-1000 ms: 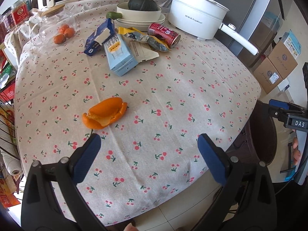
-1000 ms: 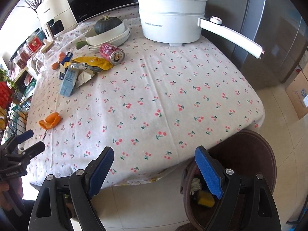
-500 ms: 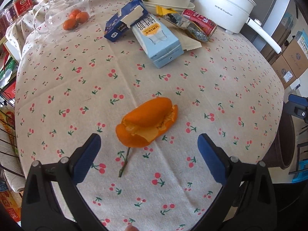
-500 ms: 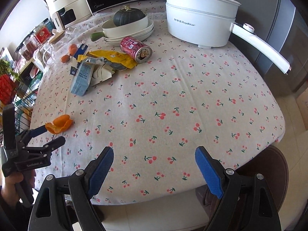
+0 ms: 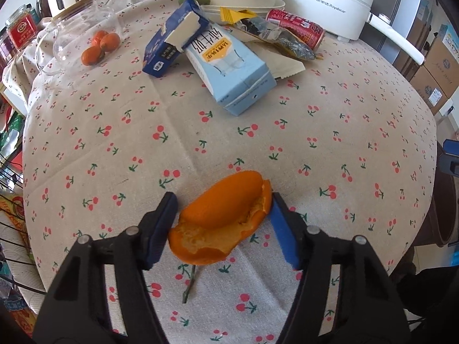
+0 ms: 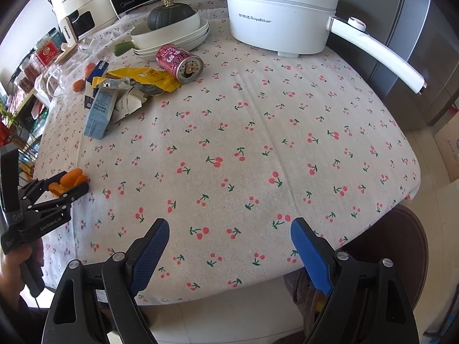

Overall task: Collect trash
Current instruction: 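Grasp the orange peel on the table with the left tool, then grasp the light blue milk carton with the right tool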

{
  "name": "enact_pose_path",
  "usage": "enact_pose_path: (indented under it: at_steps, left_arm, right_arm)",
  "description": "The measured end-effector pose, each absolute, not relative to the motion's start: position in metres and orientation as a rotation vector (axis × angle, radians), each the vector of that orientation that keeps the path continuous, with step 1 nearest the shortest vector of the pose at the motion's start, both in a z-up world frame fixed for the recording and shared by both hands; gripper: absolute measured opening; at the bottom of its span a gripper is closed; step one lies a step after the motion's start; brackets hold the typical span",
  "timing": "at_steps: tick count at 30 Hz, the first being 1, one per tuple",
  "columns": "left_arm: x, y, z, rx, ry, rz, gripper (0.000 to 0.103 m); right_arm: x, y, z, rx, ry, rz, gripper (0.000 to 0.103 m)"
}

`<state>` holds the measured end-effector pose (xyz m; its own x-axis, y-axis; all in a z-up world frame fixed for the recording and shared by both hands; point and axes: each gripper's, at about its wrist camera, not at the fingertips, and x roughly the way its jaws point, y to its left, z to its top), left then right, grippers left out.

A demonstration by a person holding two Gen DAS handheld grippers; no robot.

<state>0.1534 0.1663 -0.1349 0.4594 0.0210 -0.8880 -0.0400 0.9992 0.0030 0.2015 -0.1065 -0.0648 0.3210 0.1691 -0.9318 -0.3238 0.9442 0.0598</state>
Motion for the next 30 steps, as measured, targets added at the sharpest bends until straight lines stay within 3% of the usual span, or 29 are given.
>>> enact_pose_path:
  at_steps: [3, 8, 20, 30]
  left_arm:
    - [0.151, 0.165, -0.133, -0.017, 1.101, 0.025, 0.045]
    - [0.144, 0.176, -0.126, -0.101, 1.142, 0.012, 0.033]
    - [0.119, 0.228, -0.083, -0.238, 1.064, 0.100, 0.032]
    - [0.099, 0.263, -0.076, -0.282, 1.039, 0.134, 0.032]
  right_arm:
    - [0.201, -0.108, -0.066, -0.145, 1.205, 0.315, 0.088]
    - [0.197, -0.097, -0.070, -0.188, 1.199, 0.329, 0.088]
    - [0.218, 0.013, -0.052, -0.170, 1.063, 0.448, 0.088]
    - [0.232, 0.134, -0.085, -0.352, 0.930, 0.546, 0.088]
